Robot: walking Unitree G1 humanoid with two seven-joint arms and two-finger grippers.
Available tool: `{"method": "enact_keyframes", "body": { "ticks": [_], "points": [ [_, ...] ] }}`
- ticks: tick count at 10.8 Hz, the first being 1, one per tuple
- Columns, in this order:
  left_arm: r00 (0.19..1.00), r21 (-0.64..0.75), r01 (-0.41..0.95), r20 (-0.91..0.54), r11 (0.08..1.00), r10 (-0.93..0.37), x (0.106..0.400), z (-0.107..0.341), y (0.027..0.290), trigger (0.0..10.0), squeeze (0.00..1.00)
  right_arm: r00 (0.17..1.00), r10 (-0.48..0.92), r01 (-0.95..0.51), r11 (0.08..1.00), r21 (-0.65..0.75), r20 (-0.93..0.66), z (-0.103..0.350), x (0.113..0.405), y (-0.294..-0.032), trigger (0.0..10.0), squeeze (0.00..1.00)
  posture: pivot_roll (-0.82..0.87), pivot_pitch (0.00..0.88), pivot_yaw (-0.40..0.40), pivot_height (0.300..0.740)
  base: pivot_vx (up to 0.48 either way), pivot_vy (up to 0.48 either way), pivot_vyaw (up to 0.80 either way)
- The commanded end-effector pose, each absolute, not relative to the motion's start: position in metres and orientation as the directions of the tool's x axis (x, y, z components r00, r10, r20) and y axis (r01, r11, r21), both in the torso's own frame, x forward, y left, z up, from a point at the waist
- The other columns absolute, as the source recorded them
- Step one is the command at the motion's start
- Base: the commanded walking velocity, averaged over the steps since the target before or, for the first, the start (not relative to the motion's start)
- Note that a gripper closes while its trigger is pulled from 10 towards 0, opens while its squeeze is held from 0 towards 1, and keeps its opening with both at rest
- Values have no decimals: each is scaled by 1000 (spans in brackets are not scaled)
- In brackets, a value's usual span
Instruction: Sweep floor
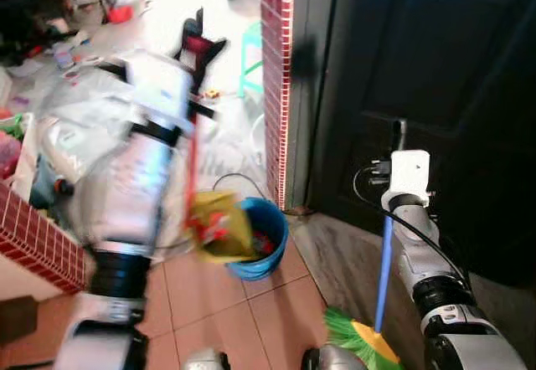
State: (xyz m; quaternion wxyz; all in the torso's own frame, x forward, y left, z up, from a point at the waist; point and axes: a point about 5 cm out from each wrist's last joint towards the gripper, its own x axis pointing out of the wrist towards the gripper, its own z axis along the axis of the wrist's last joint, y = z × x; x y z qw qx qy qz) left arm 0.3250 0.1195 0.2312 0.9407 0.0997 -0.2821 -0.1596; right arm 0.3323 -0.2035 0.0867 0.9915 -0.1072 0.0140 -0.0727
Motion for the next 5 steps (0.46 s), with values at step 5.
{"method": "enact_keyframes", "body": {
  "ticks": [5],
  "points": [
    [440,648,576,266,497,-857,298,210,38,10000,0,991,-128,131,973,-191,31,95,335,-199,10000,0,-58,0,37,740,0,0,0]
  ]
}}
